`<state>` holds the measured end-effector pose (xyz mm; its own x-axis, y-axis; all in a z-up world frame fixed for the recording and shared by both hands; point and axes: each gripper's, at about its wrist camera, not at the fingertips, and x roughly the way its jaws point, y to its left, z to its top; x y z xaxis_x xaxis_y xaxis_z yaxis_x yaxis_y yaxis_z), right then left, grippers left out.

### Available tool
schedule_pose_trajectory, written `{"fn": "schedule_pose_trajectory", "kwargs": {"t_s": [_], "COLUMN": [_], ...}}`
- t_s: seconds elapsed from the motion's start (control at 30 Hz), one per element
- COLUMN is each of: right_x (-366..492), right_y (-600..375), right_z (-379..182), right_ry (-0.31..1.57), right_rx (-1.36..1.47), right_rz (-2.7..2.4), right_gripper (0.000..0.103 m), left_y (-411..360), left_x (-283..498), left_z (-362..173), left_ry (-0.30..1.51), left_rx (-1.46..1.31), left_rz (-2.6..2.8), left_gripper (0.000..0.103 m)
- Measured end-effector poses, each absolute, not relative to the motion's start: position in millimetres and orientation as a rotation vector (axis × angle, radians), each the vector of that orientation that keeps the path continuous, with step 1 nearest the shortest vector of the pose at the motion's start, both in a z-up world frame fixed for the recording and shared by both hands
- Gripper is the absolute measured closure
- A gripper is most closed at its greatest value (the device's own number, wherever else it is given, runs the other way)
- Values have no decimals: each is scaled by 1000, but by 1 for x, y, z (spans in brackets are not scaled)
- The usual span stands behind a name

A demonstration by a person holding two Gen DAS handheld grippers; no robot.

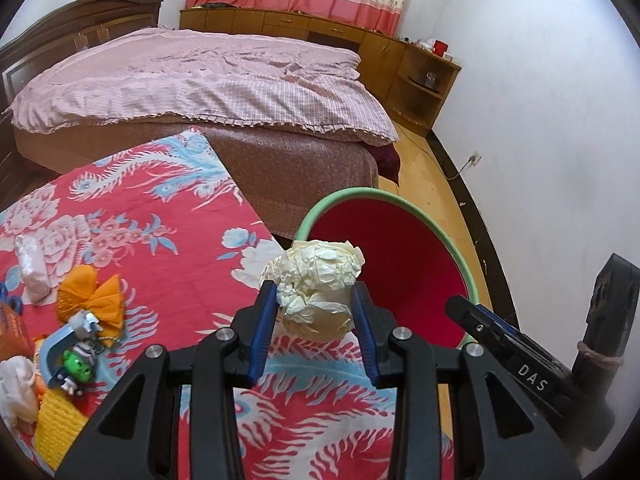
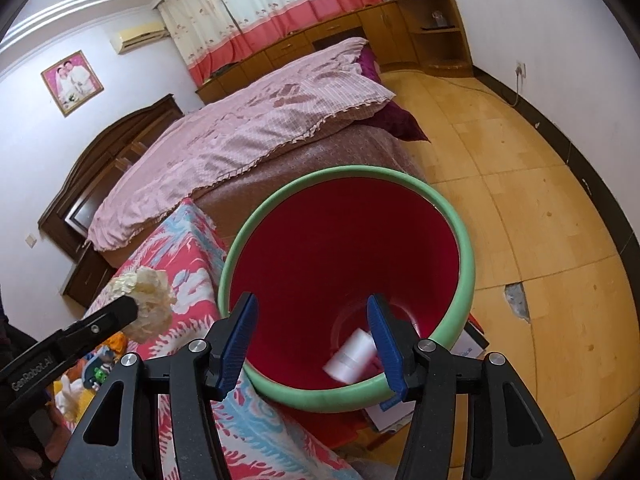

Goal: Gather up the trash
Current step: 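Carry the box and ball over the red bucket and open both grippers, then move both grippers back from the bucket toward the items on the bed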

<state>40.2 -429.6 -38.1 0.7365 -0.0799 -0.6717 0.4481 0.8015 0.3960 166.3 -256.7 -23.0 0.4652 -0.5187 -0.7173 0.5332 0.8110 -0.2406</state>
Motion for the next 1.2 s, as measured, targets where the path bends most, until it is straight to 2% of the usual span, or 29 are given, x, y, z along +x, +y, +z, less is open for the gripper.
{"fn": "schedule_pose_trajectory", "kwargs": {"t_s": [0.3, 0.4, 0.47, 0.93, 1.03, 1.2], "right_x": [30, 26, 24, 19, 16, 11], "right_y": [-435, -437, -438, -431, -428, -421], "right_z": [-33, -31, -30, -23, -21, -16], "right_ry": [660, 649, 646, 644, 641, 635], "right_rx": [580, 584, 586, 582, 582, 597], "right_rz": [-334, -345, -349, -345, -338, -319], "right_gripper": [44, 44, 43, 40, 35, 34], "left_y": [-279, -282, -282, -258, -249, -229], "left_x": [170, 172, 173, 164, 161, 152], "left_z": [-32, -31, -30, -21, -18, -10], "left_ry": [885, 887, 884, 891, 888, 870], "left_rx": [41, 34, 17, -36, -47, -66], "left_rz": [-700, -696, -690, -656, -642, -618], "left_gripper": [65, 53, 50, 50, 50, 50]}}
